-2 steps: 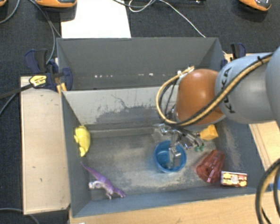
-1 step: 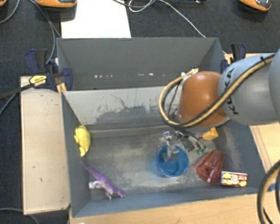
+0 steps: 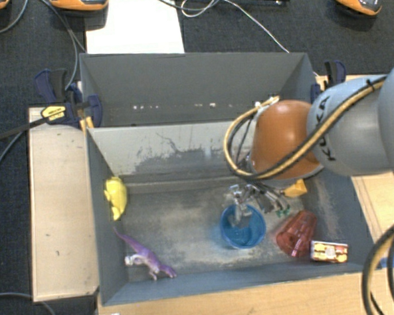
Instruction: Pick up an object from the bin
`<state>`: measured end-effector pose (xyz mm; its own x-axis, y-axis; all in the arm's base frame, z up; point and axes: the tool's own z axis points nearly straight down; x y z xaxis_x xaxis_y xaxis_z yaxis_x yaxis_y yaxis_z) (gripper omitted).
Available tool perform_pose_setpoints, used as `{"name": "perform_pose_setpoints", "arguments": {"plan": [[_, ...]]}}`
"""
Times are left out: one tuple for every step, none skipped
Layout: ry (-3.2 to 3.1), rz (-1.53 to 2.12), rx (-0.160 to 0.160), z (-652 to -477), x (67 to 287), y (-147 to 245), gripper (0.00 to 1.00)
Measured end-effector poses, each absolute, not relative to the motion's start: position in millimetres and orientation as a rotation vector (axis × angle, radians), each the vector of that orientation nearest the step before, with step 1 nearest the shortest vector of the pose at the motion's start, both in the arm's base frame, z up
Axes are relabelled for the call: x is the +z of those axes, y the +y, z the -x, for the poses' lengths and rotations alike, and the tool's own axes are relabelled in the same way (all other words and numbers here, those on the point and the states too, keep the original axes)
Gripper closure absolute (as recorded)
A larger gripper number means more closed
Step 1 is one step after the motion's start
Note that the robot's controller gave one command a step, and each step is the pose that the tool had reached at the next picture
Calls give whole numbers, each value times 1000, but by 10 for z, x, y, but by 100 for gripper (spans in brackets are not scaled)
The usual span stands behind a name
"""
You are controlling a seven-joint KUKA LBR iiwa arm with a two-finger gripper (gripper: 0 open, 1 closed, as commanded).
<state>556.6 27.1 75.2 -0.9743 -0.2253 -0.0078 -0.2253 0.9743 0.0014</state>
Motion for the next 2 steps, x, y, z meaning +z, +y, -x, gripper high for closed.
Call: {"name": "perform_pose_setpoints", "arguments": {"plan": [[3115,354,4,-5558,789,271,100],[3115,355,4,-5557,896,272,100]]}}
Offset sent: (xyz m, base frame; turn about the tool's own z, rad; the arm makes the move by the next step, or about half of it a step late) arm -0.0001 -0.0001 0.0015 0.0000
